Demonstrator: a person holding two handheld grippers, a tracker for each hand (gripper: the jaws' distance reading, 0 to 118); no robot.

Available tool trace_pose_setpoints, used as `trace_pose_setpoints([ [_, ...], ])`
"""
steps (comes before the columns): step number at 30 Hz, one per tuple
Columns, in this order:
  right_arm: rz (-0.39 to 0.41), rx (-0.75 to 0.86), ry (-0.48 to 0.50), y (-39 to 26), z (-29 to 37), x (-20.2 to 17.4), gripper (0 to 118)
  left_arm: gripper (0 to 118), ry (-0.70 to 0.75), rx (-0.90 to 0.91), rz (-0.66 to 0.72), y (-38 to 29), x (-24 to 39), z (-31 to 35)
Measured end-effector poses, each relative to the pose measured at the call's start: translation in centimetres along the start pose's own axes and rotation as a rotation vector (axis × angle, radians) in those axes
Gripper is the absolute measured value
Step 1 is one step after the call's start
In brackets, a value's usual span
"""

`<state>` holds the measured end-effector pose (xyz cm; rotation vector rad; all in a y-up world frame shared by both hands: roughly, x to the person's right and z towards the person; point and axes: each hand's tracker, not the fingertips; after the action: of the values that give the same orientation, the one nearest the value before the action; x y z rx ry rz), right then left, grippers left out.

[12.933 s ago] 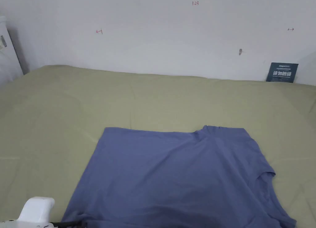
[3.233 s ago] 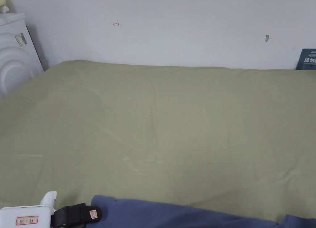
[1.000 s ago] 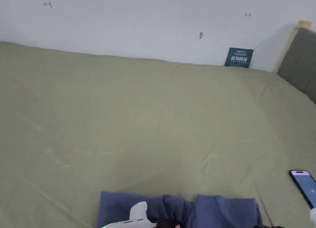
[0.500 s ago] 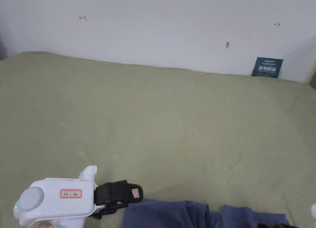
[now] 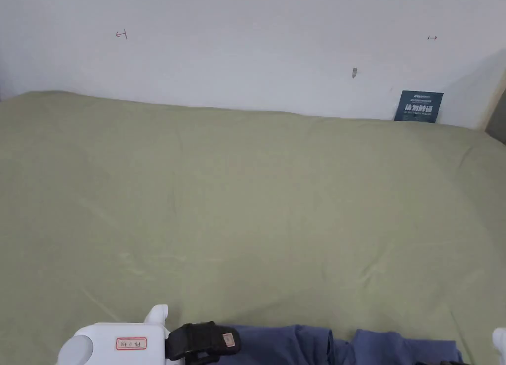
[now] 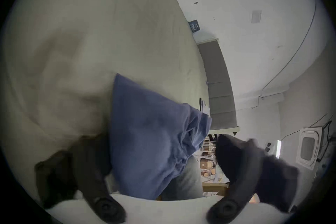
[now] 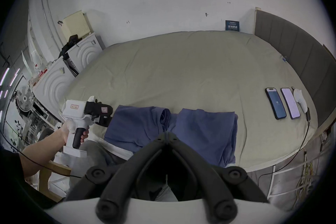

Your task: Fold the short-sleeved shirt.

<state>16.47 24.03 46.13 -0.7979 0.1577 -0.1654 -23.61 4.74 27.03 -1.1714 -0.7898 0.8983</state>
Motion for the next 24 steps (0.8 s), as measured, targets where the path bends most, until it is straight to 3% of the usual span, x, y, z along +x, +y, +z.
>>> trace_pose_setpoints([
  [1,-0.003,-0.001,0.003,-0.1,0.0,0.1,0,8,0.020,-0.005,-0.015,0.0,0.3,-0.3],
  [3,-0.014,-0.003,0.015,-0.3,0.0,0.3,0,9,0.234,-0.026,-0.118,-0.2,1.1,-1.0],
  [4,-0.017,-0.006,0.015,-0.3,0.0,0.3,0,9,0.271,-0.021,-0.121,0.0,1.1,-0.9],
  [6,-0.015,-0.014,0.004,-0.3,0.1,0.4,0,9,0.194,-0.014,-0.004,0.4,1.1,-0.3],
  [11,-0.012,-0.005,-0.004,0.0,0.5,0.7,0,9,0.260,0.052,-0.038,1.8,3.2,5.1],
  [20,0.027,0.002,0.050,1.2,-0.8,-0.8,0,9,0.543,0.291,-0.079,2.0,8.4,19.2],
  [24,0.041,0.001,0.076,1.7,-1.4,-1.3,0,9,0.556,0.387,-0.047,1.2,10.5,22.1],
])
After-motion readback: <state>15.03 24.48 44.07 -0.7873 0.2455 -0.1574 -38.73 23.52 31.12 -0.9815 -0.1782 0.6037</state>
